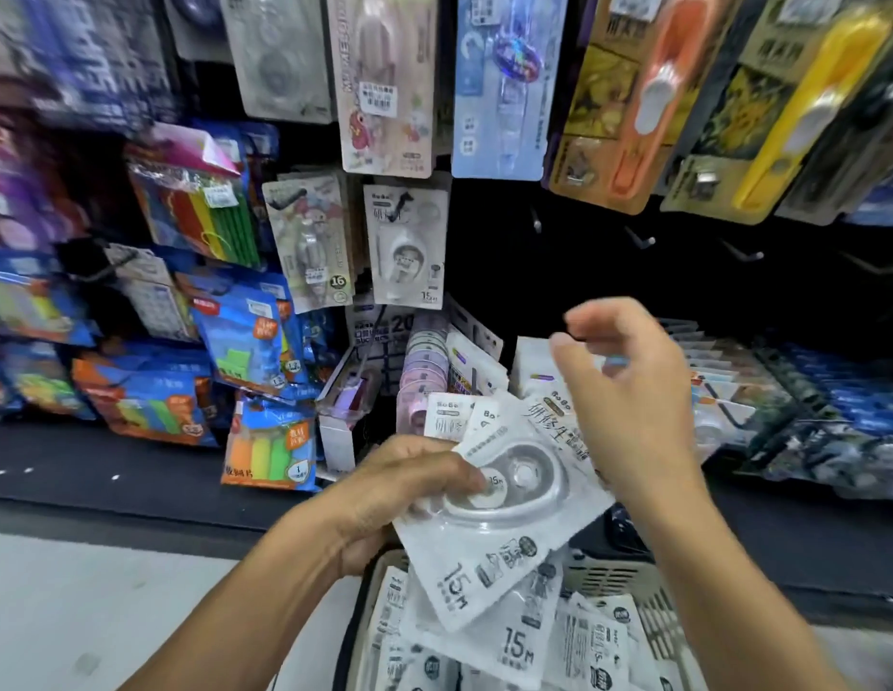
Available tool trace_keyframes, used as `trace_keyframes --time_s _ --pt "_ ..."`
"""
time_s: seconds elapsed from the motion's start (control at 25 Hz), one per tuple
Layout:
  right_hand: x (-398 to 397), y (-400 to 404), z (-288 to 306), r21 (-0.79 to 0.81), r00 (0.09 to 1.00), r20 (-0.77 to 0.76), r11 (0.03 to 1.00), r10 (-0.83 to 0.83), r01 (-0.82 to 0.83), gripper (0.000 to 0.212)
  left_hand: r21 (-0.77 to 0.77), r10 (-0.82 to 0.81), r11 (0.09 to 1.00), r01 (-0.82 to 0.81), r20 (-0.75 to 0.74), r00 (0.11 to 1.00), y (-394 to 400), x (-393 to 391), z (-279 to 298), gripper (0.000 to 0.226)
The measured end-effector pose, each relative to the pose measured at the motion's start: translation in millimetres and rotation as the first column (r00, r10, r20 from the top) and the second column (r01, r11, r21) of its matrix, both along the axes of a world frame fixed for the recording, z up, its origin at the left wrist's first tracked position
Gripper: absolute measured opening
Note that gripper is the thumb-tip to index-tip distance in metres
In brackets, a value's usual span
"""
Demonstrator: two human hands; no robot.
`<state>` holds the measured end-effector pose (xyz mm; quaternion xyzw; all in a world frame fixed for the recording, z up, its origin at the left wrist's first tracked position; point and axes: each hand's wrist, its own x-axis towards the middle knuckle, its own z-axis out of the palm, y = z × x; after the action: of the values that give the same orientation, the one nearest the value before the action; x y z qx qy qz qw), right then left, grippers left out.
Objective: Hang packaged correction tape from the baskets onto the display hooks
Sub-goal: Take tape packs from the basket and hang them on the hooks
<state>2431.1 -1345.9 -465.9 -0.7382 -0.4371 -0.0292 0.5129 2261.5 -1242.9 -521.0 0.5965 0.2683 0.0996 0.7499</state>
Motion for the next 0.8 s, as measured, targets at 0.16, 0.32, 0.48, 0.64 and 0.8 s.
trace_keyframes --time_s 0.16,0.32,0.48,0.64,0.8 --pt "-42 -41 -38 0.087 0.731 -0.670 0.992 0.125 -0.090 0.066 0.015 0.182 0.983 -0.183 0.061 0.981 9 1 14 0.018" --pt "-62 -16 -48 0.236 0.590 -0.699 0.910 0.403 -0.342 0.071 0.150 0.225 0.958 -0.244 0.132 0.965 7 -3 32 0.032" --pt "-59 14 -26 0.364 0.457 -0.719 0.844 0.523 -0.394 0.045 0.272 0.269 0.903 -0.331 0.242 0.932 20 -30 62 0.046" --pt "-52 42 -7 0.282 0.478 -0.731 0.853 0.487 -0.438 0.021 0.302 0.272 0.893 -0.335 0.231 0.934 37 -56 75 0.055" --pt "-48 70 4 0.199 0.533 -0.726 0.875 0.434 -0.442 0.014 0.464 0.414 0.772 -0.435 0.151 0.897 54 -71 74 0.046"
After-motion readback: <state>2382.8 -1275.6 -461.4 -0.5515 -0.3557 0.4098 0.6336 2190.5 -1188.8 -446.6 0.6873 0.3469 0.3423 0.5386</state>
